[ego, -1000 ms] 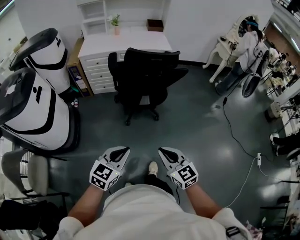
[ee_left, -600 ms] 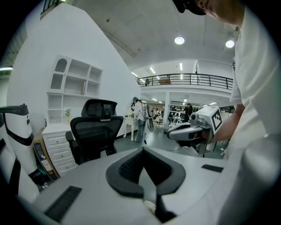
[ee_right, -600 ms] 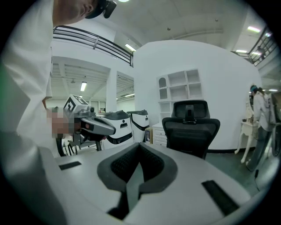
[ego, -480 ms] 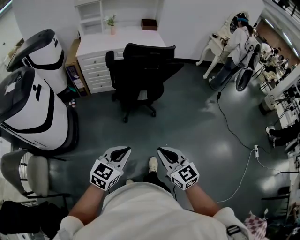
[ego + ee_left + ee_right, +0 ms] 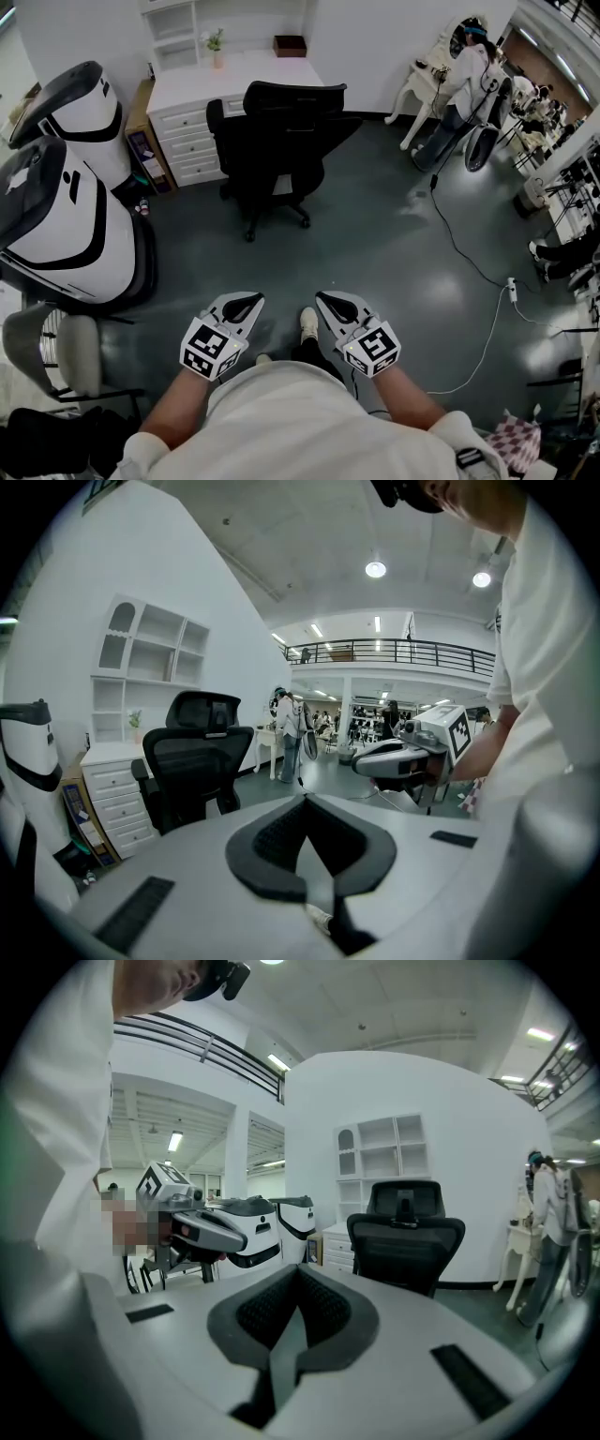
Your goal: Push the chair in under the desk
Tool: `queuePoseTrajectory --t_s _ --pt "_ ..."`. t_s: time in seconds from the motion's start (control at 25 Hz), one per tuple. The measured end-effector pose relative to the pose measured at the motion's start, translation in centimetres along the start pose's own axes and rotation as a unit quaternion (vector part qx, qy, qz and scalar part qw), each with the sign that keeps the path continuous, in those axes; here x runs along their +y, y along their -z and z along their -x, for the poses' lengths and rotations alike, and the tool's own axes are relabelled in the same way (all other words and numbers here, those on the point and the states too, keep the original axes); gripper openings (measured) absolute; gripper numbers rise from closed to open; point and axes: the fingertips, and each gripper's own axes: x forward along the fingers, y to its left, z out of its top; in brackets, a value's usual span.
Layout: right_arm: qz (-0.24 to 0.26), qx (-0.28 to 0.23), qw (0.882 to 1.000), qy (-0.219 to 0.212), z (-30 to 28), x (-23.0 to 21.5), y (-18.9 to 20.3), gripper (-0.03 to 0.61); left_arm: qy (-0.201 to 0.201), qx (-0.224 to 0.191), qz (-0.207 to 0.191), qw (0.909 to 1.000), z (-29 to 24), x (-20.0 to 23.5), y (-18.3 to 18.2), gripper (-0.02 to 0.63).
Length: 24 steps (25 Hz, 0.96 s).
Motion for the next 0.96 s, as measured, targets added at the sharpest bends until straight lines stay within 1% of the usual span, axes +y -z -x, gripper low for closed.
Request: queuePoseTrajectory --t_s 0.2,0.36,0.68,0.96 --pt "0.000 0.005 1.000 -0.005 -0.4 1.0 0.1 0.003 0.006 0.006 -0.003 1.0000 0.8 -0.1 0.6 -0.005" --pt "0.012 0.008 1.000 -0.010 -0.6 1.9 0.2 0.003 0.009 0.009 -0.002 0.9999 1.6 -0.3 1.2 -0.005" --pt "0.002 0.002 1.000 -0.020 -1.4 2.7 -0.4 0.003 0.005 0.008 0.003 1.0000 2.8 0.0 1.8 -0.003" --pt "0.005 0.012 0.999 -0.035 -1.8 3.5 0.0 0.003 -0.006 0.013 0.009 0.9999 3.4 0.2 2.5 -0.005"
